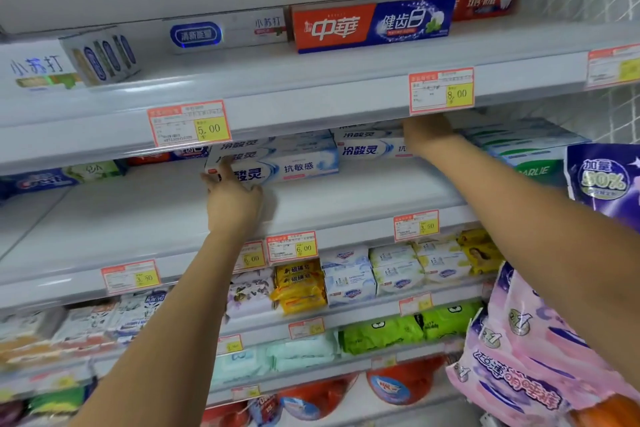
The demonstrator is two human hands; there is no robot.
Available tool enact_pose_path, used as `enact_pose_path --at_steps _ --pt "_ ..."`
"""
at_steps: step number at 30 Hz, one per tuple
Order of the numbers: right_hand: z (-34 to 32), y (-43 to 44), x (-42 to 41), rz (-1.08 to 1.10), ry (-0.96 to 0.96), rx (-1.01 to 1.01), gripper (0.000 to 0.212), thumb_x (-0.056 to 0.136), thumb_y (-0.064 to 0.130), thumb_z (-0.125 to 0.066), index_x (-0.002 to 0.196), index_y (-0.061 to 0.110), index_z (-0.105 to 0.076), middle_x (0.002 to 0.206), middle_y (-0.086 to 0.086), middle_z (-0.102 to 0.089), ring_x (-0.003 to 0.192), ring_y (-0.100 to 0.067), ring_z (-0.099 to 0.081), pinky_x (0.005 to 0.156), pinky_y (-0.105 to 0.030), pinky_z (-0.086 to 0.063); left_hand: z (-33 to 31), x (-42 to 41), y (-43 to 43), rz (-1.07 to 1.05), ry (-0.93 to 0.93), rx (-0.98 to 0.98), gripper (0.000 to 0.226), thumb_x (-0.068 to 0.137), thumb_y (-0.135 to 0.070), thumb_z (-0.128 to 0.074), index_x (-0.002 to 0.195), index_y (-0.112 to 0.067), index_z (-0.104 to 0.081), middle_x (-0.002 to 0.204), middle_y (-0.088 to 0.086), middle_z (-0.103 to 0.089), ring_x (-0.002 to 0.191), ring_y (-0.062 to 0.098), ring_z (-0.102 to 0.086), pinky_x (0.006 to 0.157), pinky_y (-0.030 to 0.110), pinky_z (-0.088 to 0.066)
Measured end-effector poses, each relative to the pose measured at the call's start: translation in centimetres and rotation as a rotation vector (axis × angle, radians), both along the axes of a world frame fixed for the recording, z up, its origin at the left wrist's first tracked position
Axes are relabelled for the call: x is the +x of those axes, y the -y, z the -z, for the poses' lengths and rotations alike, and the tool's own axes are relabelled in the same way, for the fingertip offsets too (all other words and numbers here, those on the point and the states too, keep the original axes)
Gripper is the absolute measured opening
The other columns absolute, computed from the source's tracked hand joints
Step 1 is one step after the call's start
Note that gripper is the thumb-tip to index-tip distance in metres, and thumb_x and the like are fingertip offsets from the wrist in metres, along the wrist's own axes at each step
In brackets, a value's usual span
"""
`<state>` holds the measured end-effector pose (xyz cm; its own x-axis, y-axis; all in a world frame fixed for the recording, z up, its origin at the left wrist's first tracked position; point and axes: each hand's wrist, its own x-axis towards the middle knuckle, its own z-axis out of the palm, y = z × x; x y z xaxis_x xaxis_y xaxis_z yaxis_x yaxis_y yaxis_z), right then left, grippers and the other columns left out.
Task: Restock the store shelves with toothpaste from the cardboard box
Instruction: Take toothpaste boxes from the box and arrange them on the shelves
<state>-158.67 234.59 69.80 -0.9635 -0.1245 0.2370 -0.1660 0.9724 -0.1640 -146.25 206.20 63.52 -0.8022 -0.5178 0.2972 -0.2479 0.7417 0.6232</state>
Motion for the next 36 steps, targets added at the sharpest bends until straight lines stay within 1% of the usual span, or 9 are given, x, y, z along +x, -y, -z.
enact_pose_path --at_steps 3,7,14,16,18,20,22,33,36 --pt "1.1 1.3 -0.6 0.034 -0.048 -0.056 0.027 0.096 -0.001 -0.039 0.12 -0.003 -0.048 0.122 -0.02 -0.052 0.113 -0.037 -0.05 0.084 -0.039 -0.043 0.1 0.1 0.0 -0.002 -0.009 -0.003 0.062 0.084 -0.013 -0.055 0.139 -0.021 -0.027 0.138 0.027 -0.028 0.092 0.046 -0.059 0.072 0.037 -0.046" --pt "3.2 2.2 -1.7 0.034 -0.021 -0.163 0.044 0.094 -0.002 -0.04 0.136 0.011 -0.041 0.137 -0.018 -0.043 0.117 -0.035 -0.049 0.068 -0.03 -0.035 0.2 0.0 0.0 -0.002 -0.016 -0.019 0.061 0.086 -0.017 -0.058 0.139 -0.022 -0.028 0.135 0.025 -0.031 0.09 0.044 -0.059 0.072 0.037 -0.046" --pt "3.8 3.6 -0.6 0.001 0.028 -0.271 0.064 0.086 0.013 -0.063 0.141 0.012 -0.031 0.153 -0.021 -0.02 0.121 -0.038 -0.05 0.084 -0.033 -0.045 0.3 -0.1 0.0 -0.013 -0.045 -0.022 0.059 0.087 -0.019 -0.057 0.14 -0.021 -0.031 0.141 0.024 -0.028 0.1 0.044 -0.057 0.078 0.039 -0.047" --pt "3.4 4.1 0.9 -0.061 0.007 -0.277 0.048 0.087 0.017 -0.063 0.129 0.006 -0.043 0.139 -0.021 -0.039 0.111 -0.034 -0.054 0.08 -0.031 -0.043 0.4 -0.2 -0.2 -0.031 -0.04 -0.028 0.059 0.087 -0.019 -0.056 0.14 -0.021 -0.03 0.145 0.026 -0.024 0.114 0.046 -0.05 0.082 0.042 -0.048" --pt "3.2 5.2 2.7 -0.17 0.013 -0.315 0.017 0.087 0.021 -0.062 0.094 0.007 -0.057 0.096 -0.012 -0.058 0.084 -0.024 -0.055 0.064 -0.028 -0.036 0.4 -0.2 -0.4 -0.053 -0.016 -0.031 0.06 0.088 -0.019 -0.056 0.14 -0.021 -0.028 0.147 0.027 -0.021 0.122 0.047 -0.043 0.085 0.045 -0.048" --pt "3.2 6.5 4.0 -0.256 0.076 -0.321 0.033 0.087 0.026 -0.06 0.061 0.013 -0.046 0.061 -0.004 -0.046 0.066 -0.02 -0.046 0.053 -0.029 -0.025 0.3 -0.1 -0.3 -0.047 -0.001 -0.032 0.06 0.088 -0.019 -0.056 0.14 -0.022 -0.026 0.146 0.028 -0.022 0.116 0.047 -0.049 0.084 0.045 -0.049" --pt "3.4 7.5 4.4 -0.262 0.115 -0.28 0.04 0.091 0.026 -0.056 0.056 0.014 -0.04 0.054 -0.003 -0.039 0.064 -0.021 -0.043 0.048 -0.027 -0.023 0.1 0.1 -0.3 -0.033 0.014 -0.033 0.061 0.089 -0.019 -0.055 0.142 -0.022 -0.024 0.145 0.029 -0.023 0.107 0.047 -0.056 0.082 0.043 -0.05" --pt "3.5 9.2 4.1 -0.07 0.163 -0.378 0.026 0.099 0.025 -0.044 0.09 0.005 -0.058 0.107 -0.021 -0.064 0.087 -0.03 -0.058 0.065 -0.026 -0.033 -1.2 0.7 -0.3 -0.001 0.237 -0.089 0.075 0.092 -0.022 -0.049 0.151 -0.023 -0.004 0.147 0.036 -0.019 0.111 0.045 -0.054 0.074 0.038 -0.047" --pt "3.4 8.7 6.4 -0.111 0.0 -0.398 0.026 0.096 0.023 -0.047 0.1 0.0 -0.059 0.115 -0.021 -0.059 0.097 -0.032 -0.057 0.07 -0.03 -0.044 -1.8 2.3 -0.6 0.005 0.279 -0.142 0.075 0.094 -0.025 -0.049 0.153 -0.022 -0.001 0.153 0.032 -0.01 0.125 0.046 -0.044 0.086 0.044 -0.047"
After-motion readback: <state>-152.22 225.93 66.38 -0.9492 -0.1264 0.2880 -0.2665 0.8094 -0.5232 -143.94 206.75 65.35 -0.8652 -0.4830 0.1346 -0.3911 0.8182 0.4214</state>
